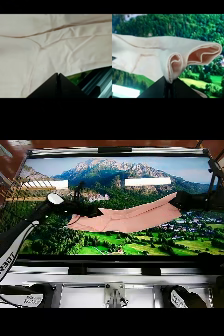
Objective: Fold the shirts.
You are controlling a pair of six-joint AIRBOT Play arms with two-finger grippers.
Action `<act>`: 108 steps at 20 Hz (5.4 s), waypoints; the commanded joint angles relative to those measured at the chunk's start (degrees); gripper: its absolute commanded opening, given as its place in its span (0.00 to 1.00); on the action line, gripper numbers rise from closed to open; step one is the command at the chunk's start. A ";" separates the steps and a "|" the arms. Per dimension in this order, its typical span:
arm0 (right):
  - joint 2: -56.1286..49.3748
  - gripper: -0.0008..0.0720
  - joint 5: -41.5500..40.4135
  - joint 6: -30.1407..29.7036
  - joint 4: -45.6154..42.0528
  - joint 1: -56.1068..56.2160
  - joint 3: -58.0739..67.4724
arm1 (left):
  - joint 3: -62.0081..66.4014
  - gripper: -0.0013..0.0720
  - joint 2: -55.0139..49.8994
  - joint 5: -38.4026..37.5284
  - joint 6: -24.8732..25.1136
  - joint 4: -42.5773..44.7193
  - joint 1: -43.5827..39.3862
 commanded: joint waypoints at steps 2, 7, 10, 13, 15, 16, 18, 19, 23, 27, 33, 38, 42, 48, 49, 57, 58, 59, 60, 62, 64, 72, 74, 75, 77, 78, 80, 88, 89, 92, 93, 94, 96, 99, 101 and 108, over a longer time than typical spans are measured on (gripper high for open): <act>8.13 0.10 -3.02 1.66 1.55 0.04 0.07 | -0.42 0.06 -1.60 9.64 -0.79 -5.20 -8.55; 13.25 0.10 -3.74 2.91 6.62 0.04 0.07 | -0.17 0.06 -4.11 13.79 -0.81 -10.99 -15.06; 13.57 0.10 -3.02 3.32 10.12 0.04 0.11 | 1.49 0.06 -8.04 14.40 -0.79 -16.55 -18.78; 13.57 0.10 0.55 3.39 11.87 0.04 0.11 | 5.81 0.06 -12.46 14.43 -0.79 -20.79 -22.80; 13.57 0.10 2.14 3.76 12.02 0.04 0.11 | 9.40 0.06 -14.69 14.38 -0.76 -22.82 -24.22; 13.57 0.10 2.45 3.76 11.96 0.02 0.11 | 11.28 0.06 -15.26 14.19 -0.52 -22.71 -24.17; 13.57 0.10 2.60 3.76 11.78 0.02 0.11 | 12.76 0.06 -14.80 13.79 -0.55 -22.69 -22.56; 13.57 0.10 2.71 3.76 11.69 0.04 0.11 | 12.72 0.06 -13.94 12.85 -0.57 -21.92 -21.11; 11.74 0.10 3.08 3.74 9.18 0.22 0.09 | 11.19 0.06 -6.51 4.66 -3.80 -12.61 -15.56; 5.79 0.10 4.44 3.67 8.85 4.90 0.09 | 9.75 0.06 7.04 4.35 -6.78 -2.29 -11.17; -5.03 0.10 18.43 3.28 9.22 21.57 0.09 | 9.79 0.06 23.91 4.17 -12.81 7.98 8.57; -15.28 0.10 33.81 3.32 11.65 34.84 0.11 | 9.79 0.06 30.49 -1.84 -12.83 7.98 22.97; -23.54 0.10 39.50 3.32 15.21 40.28 0.11 | 9.77 0.06 31.12 -7.17 -12.81 8.52 26.23; -28.55 0.10 43.63 6.25 16.96 41.94 0.11 | 9.77 0.06 31.04 -7.30 -12.79 9.09 26.18; -28.94 0.10 43.67 7.26 16.98 41.99 0.11 | 9.75 0.06 31.01 -7.30 -12.79 9.09 26.16; -29.40 0.31 42.75 7.63 21.90 41.99 0.11 | 9.75 0.06 30.97 -7.23 -12.79 9.16 26.18; -29.40 0.63 41.66 7.63 21.92 41.97 0.11 | 9.75 0.06 30.99 -7.06 -12.79 9.90 26.18; -29.40 0.71 40.19 7.58 21.81 41.94 0.11 | 9.75 0.06 30.99 -7.02 -12.81 11.23 26.18; -29.38 0.71 38.05 6.95 21.55 41.75 0.11 | 9.75 0.06 30.99 -7.04 -12.83 12.74 26.18; -28.61 0.71 31.91 4.24 19.96 39.65 0.11 | 9.75 0.06 30.99 -7.10 -12.83 14.43 26.18; -26.62 0.71 24.87 3.15 15.78 35.28 0.11 | 9.75 0.06 30.97 -7.10 -12.81 14.45 26.18; -21.07 0.87 2.91 9.57 -4.59 10.16 -4.09 | 9.75 0.06 30.97 -7.10 -12.81 14.84 26.18; -21.14 0.87 6.45 9.51 -1.66 9.90 -9.73 | 9.75 0.06 30.95 -7.10 -12.83 14.86 26.18; -21.49 0.87 8.96 9.49 -0.07 10.60 -12.31 | 9.75 0.06 30.91 -7.10 -12.83 14.84 26.18; -23.67 0.87 11.39 8.85 2.99 12.28 -14.64 | 9.75 0.06 30.86 -7.10 -12.85 14.84 26.18; -25.11 0.87 11.85 8.24 4.35 13.16 -14.64 | 9.75 0.06 30.86 -7.10 -12.85 14.86 26.18; -27.50 0.87 14.51 7.50 7.50 14.88 -14.64 | 9.75 0.06 30.86 -7.10 -12.87 14.84 26.18; -31.26 0.10 17.27 0.39 14.64 18.08 -8.72 | 9.75 0.06 30.86 -7.06 -12.85 14.84 26.18; -31.23 0.10 15.39 -2.60 14.91 17.73 -4.50 | 9.75 0.06 30.86 -7.08 -12.85 14.84 26.18; -31.23 0.10 11.02 -6.47 14.73 17.53 10.67 | 9.75 0.06 30.86 -7.06 -12.83 14.84 26.18; -31.26 0.10 10.84 -6.45 14.73 17.53 15.30 | 9.75 0.06 30.86 -7.06 -12.85 14.84 26.18; -31.26 0.10 10.91 -6.45 14.64 17.51 19.43 | 9.75 0.06 30.86 -7.08 -12.85 14.84 26.18; -31.26 0.10 10.84 -6.43 13.57 17.51 26.34 | 9.75 0.06 30.86 -7.08 -12.85 14.84 26.18; -31.26 0.10 11.52 -6.40 11.43 16.28 31.67 | 9.75 0.06 30.86 -7.10 -12.85 14.84 26.18; -31.30 0.10 11.82 -5.90 11.08 13.14 32.11 | 9.75 0.06 30.86 -7.15 -12.85 14.84 26.18; -31.30 0.10 10.36 -1.05 2.78 -4.44 32.11 | 9.75 0.06 30.86 -7.61 -12.83 14.84 26.18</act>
